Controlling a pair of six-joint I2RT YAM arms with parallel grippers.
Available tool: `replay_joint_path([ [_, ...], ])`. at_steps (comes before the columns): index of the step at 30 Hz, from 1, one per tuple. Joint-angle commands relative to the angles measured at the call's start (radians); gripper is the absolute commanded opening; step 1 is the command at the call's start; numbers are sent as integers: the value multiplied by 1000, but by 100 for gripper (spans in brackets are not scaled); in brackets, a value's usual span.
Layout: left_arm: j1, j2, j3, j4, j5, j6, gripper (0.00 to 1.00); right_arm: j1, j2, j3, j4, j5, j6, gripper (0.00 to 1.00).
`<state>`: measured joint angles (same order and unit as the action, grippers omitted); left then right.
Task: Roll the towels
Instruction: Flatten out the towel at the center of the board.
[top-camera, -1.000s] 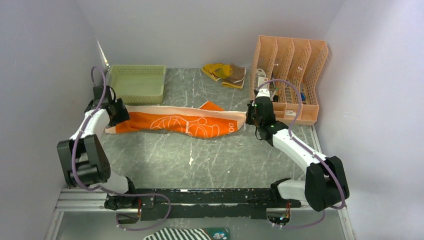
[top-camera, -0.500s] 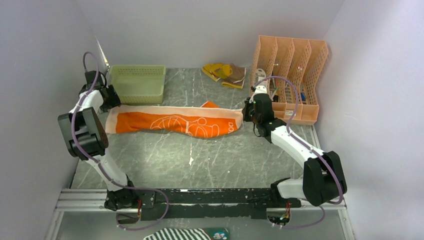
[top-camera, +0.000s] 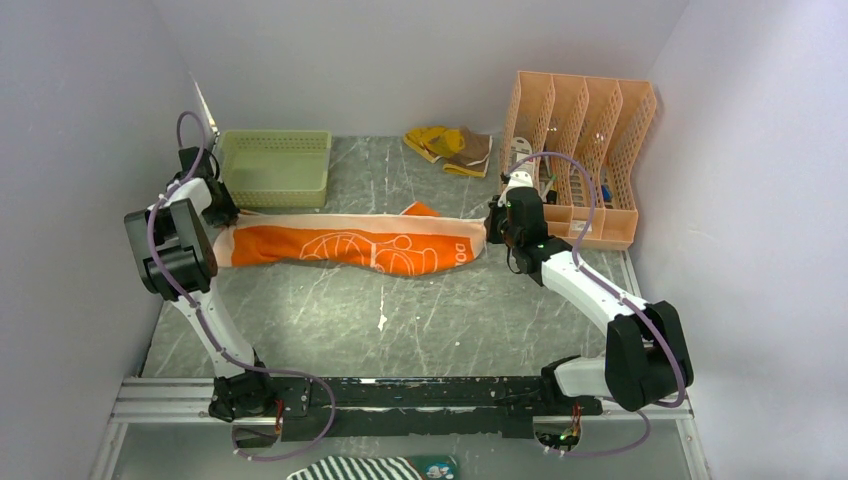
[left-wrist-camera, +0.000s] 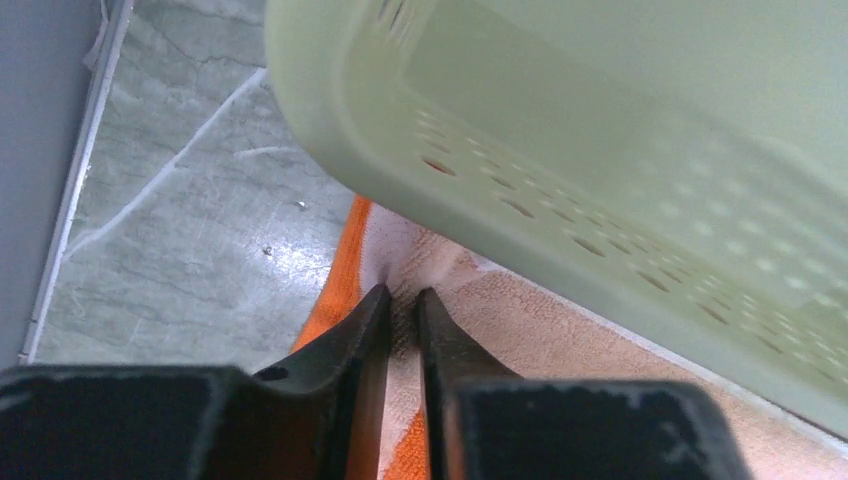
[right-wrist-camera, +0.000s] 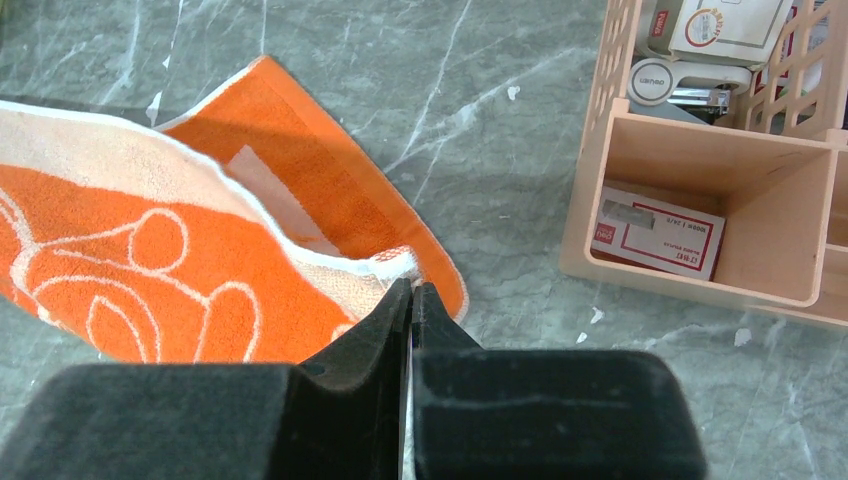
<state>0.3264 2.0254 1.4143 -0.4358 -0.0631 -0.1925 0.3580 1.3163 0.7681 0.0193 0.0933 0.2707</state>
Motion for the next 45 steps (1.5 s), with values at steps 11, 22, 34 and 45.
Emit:
replay_joint_path([
  [11, 23, -273, -31, -9, -81, -3, 7, -8, -37, 57, -2, 19, -16, 0],
  [22, 40, -561, 102, -67, -99, -30, 41, -8, -79, 344, -40, 77, -66, 0],
  [34, 44, -948, -125, 30, 81, -136, 10, -8, -357, 447, -136, 47, -31, 0],
  [45, -202, -641, -376, 48, 390, -40, 53, -9, -399, 272, -282, 145, 8, 0],
])
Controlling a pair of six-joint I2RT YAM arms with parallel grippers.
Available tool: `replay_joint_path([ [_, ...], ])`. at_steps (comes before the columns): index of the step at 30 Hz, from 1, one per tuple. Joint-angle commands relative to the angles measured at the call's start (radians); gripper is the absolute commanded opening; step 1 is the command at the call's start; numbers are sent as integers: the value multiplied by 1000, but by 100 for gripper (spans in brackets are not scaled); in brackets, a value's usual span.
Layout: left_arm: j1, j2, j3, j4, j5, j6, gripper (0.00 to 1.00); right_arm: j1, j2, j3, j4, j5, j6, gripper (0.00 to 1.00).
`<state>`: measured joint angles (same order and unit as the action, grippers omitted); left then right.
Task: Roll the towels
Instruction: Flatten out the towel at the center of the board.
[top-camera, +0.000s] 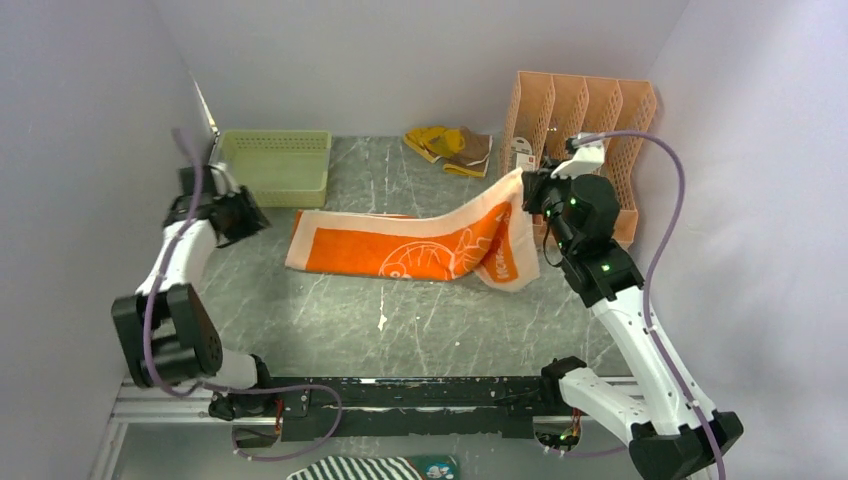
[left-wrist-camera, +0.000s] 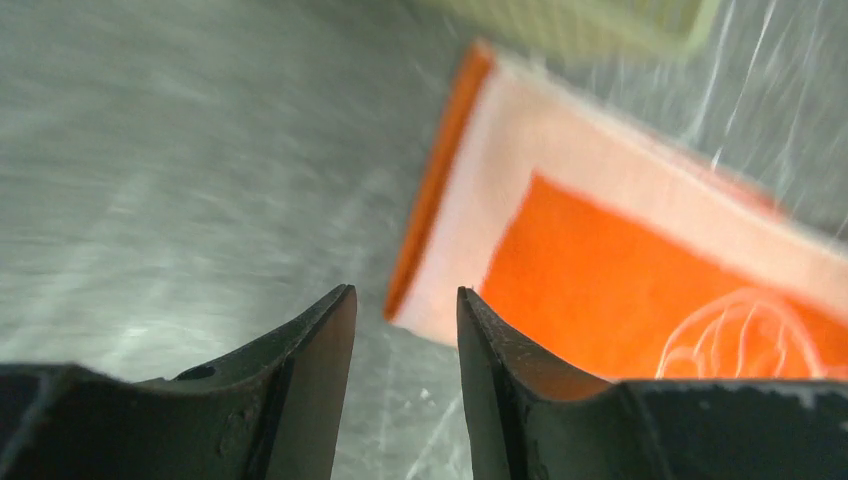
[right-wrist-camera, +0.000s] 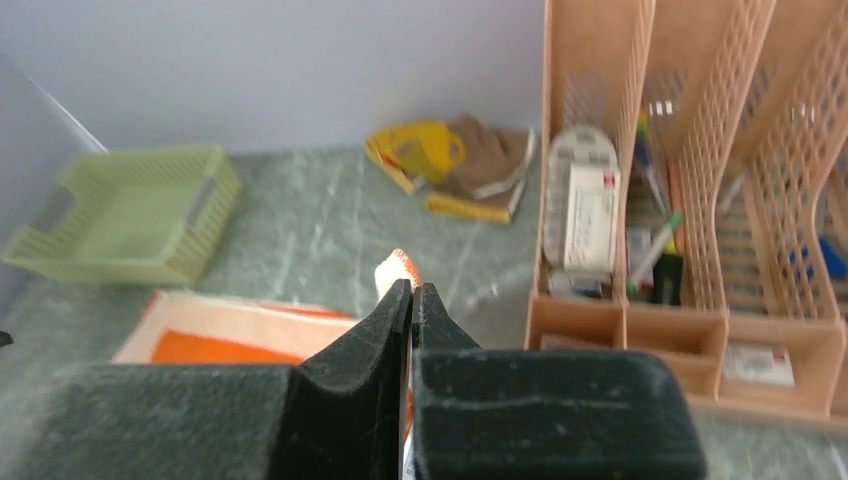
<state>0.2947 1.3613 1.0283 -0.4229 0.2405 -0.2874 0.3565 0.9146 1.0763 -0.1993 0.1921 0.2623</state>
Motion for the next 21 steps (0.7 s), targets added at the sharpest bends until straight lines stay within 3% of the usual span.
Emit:
replay_joint_path([
  [1, -235, 69, 25, 44, 43, 67, 53, -6, 9, -43, -60, 48, 17, 0],
  [4, -340, 206, 95, 48, -65, 81, 54, -7, 42, -39, -58, 49, 13, 0],
  [11, -365, 401, 213, 93, -208, 91, 69, -6, 93, -20, -47, 57, -1, 0],
  [15, -371, 466, 233, 129, -303, 126, 70, -7, 118, -21, -36, 52, -3, 0],
  [21, -371, 507, 228, 212, -312, 137, 67, -6, 141, -26, -32, 39, -3, 0],
])
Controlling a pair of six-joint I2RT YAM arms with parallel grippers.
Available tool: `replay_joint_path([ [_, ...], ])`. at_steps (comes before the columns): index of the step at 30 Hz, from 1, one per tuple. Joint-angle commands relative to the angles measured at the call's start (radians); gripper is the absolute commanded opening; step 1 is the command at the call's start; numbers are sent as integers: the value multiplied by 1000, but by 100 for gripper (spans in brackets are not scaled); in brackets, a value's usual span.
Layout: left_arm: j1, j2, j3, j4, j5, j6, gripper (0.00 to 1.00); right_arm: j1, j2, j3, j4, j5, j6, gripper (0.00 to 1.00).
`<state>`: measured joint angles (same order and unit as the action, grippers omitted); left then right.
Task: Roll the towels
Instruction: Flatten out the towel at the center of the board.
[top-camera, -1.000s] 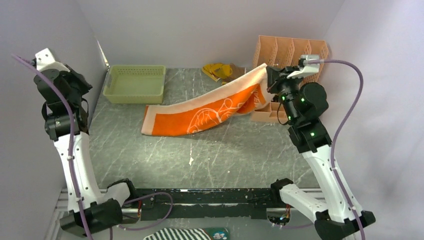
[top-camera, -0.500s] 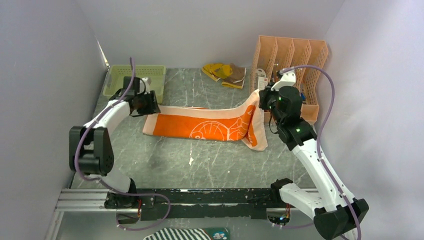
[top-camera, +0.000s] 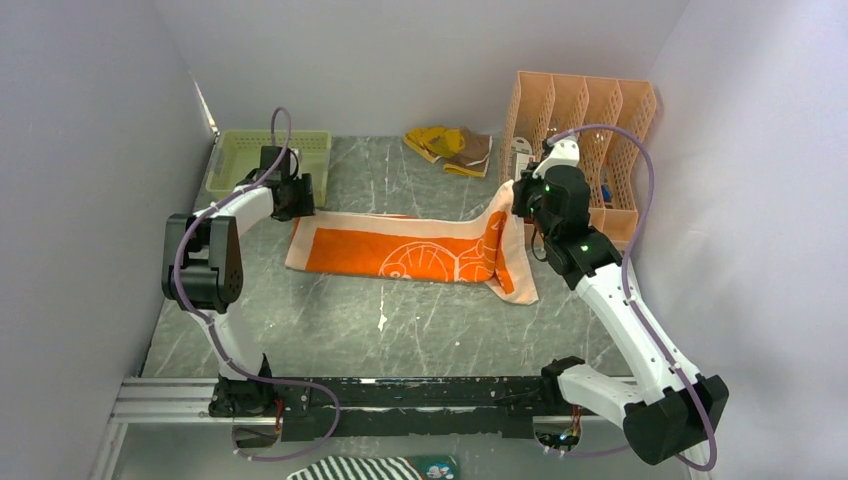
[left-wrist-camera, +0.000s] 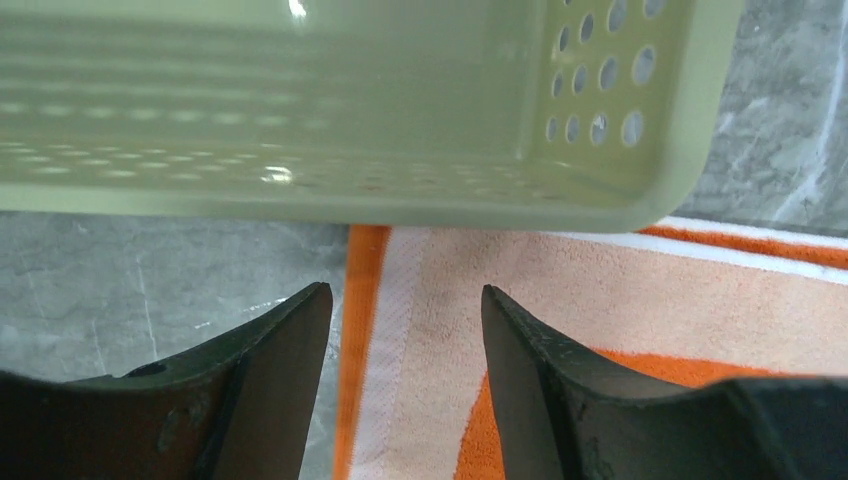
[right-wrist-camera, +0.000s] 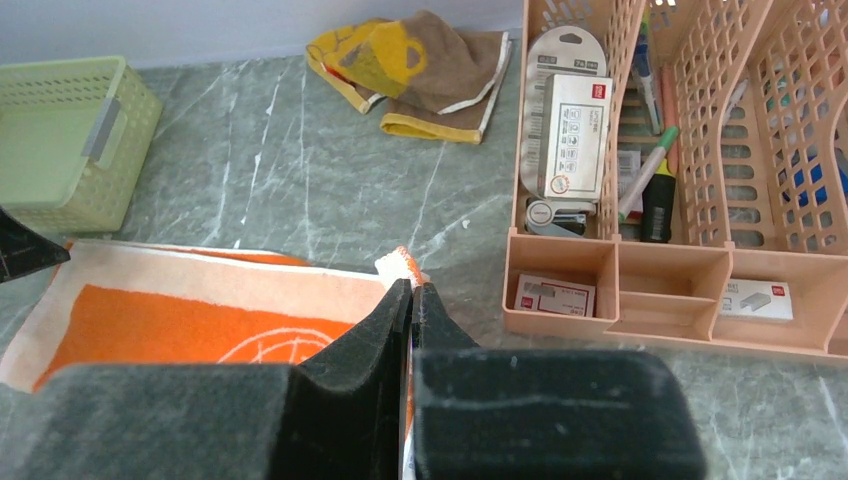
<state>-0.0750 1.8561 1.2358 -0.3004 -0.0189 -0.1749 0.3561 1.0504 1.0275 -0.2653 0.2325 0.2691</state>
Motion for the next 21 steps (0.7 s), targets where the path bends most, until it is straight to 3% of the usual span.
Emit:
replay_joint_path([
  [1, -2, 18, 18, 101, -53, 23, 67, -6, 7, 22, 34, -4, -11, 0],
  [9, -2, 69, 3, 163, 9, 9, 50, -6, 4, 10, 35, -4, -8, 0],
  [18, -2, 108, -11, 172, 15, -4, 49, -6, -6, -1, 33, -2, -10, 0],
  [21, -2, 110, -13, 177, 21, -10, 39, -6, -1, -6, 37, -7, -8, 0],
])
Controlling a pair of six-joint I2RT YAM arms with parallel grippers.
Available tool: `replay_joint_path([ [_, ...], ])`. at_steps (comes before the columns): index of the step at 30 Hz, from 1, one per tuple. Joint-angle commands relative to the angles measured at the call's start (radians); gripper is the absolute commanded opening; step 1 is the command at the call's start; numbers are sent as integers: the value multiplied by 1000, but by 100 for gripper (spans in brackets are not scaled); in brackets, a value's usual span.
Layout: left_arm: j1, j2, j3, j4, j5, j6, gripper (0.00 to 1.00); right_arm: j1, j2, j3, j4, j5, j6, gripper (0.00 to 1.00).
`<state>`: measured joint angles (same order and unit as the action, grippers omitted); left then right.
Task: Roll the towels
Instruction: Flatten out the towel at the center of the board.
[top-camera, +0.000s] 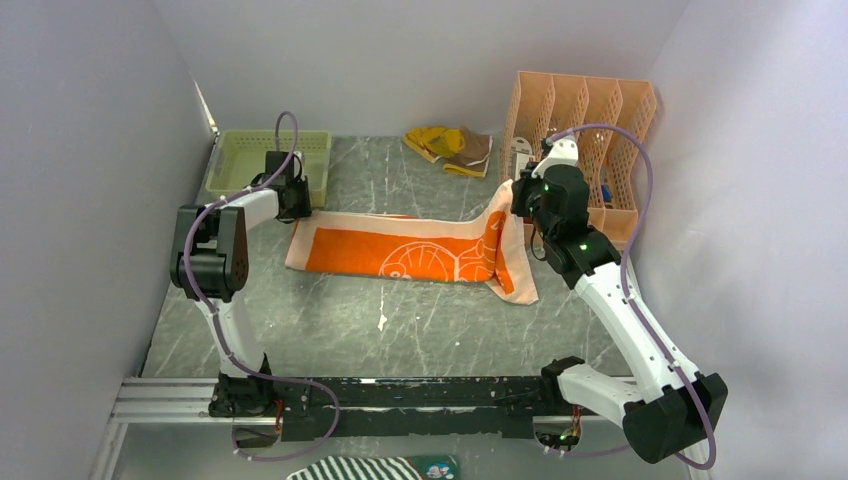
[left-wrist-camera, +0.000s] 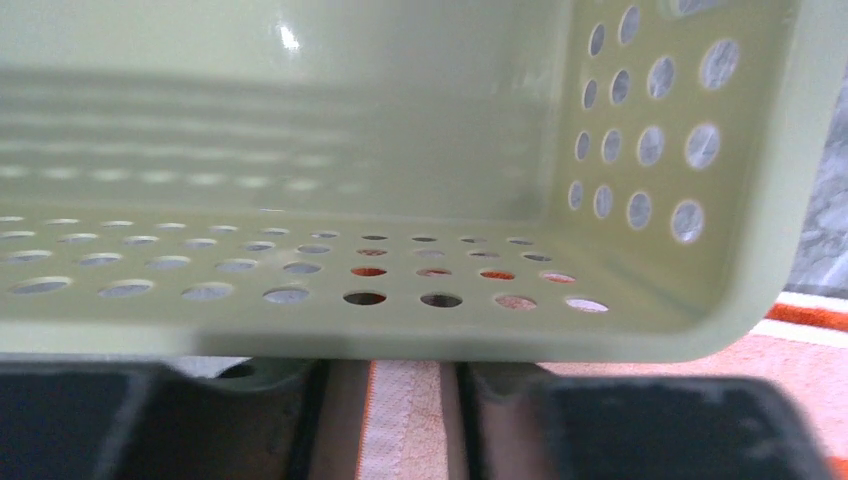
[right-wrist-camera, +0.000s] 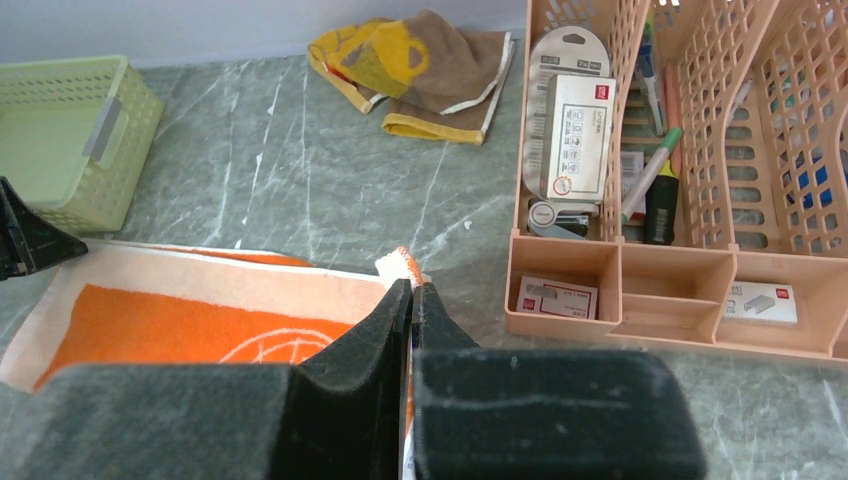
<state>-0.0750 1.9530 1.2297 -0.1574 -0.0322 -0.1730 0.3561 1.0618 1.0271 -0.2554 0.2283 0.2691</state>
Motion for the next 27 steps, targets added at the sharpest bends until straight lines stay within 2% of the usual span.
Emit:
replay_joint_path([
  [1, -1, 12, -7, 36, 34, -12, 35, -6, -12, -6, 28, -2, -9, 0],
  [5, -1, 18, -5, 33, 34, -14, 21, -6, -9, -10, 30, -1, -11, 0],
  [7, -2, 21, -5, 33, 36, -19, 8, -6, -8, -10, 30, 1, -10, 0],
  [14, -2, -3, 26, -7, 10, -19, 7, -6, -4, -9, 31, 5, -13, 0],
  [17, 16, -53, 43, -21, 49, -41, 7, -6, -1, -4, 34, 9, -14, 0],
  [23, 100, -261, 79, -35, 146, -87, 7, -6, 21, 40, 30, 18, 5, 0],
  [27, 170, -432, 103, -26, 136, -69, 7, -7, 51, 99, 46, 10, 28, 0],
])
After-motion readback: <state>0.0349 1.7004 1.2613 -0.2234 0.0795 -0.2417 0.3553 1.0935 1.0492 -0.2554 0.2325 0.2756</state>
